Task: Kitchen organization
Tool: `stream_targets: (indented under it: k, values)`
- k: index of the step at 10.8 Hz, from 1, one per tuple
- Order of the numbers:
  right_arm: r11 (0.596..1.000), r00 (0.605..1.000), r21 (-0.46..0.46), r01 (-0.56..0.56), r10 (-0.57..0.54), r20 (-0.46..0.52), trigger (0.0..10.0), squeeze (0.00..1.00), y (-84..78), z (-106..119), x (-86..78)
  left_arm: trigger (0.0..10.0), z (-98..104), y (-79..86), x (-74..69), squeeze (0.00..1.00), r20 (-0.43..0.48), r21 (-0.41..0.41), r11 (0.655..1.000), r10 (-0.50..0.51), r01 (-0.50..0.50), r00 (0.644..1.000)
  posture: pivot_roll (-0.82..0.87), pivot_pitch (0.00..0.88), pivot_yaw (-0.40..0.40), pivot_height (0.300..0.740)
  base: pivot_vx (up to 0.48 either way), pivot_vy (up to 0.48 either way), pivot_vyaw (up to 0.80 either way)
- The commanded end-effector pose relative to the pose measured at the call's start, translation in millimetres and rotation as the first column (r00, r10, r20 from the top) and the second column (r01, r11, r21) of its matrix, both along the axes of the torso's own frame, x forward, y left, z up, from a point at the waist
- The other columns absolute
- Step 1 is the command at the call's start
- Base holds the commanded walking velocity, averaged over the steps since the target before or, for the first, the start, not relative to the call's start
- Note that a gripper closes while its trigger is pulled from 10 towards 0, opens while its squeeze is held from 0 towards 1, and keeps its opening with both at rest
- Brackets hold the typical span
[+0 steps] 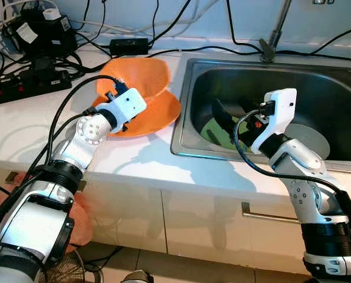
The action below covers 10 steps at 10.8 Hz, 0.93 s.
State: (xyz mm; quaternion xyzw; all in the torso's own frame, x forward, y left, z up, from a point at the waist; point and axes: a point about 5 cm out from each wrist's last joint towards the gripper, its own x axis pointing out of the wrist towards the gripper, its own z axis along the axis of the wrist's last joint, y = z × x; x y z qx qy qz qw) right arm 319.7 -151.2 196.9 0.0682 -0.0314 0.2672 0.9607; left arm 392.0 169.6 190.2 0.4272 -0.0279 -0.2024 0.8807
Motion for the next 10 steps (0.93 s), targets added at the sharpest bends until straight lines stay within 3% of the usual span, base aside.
stream_targets:
  k: [1, 10]
  values:
    - [1.000, 1.000, 0.021, 0.000, 0.000, 0.000, 10.0, 0.00, -1.4, 1.6, -2.3, 0.0, -1.4, 1.2, -0.6, 0.00, 0.006, -0.030, 1.000, -0.002, 0.002, 1.000, 0.06, 0.058, 0.058, 0.740, 0.000, 0.000, 0.00]
    - [1.000, 1.000, 0.029, 0.004, -0.004, -0.006, 10.0, 0.00, -2.3, 1.9, -0.9, 0.0, -5.6, 0.5, -2.1, 0.00, 0.013, -0.021, 1.000, -0.018, 0.019, 1.000, 0.05, 0.056, 0.054, 0.740, 0.000, 0.000, 0.00]
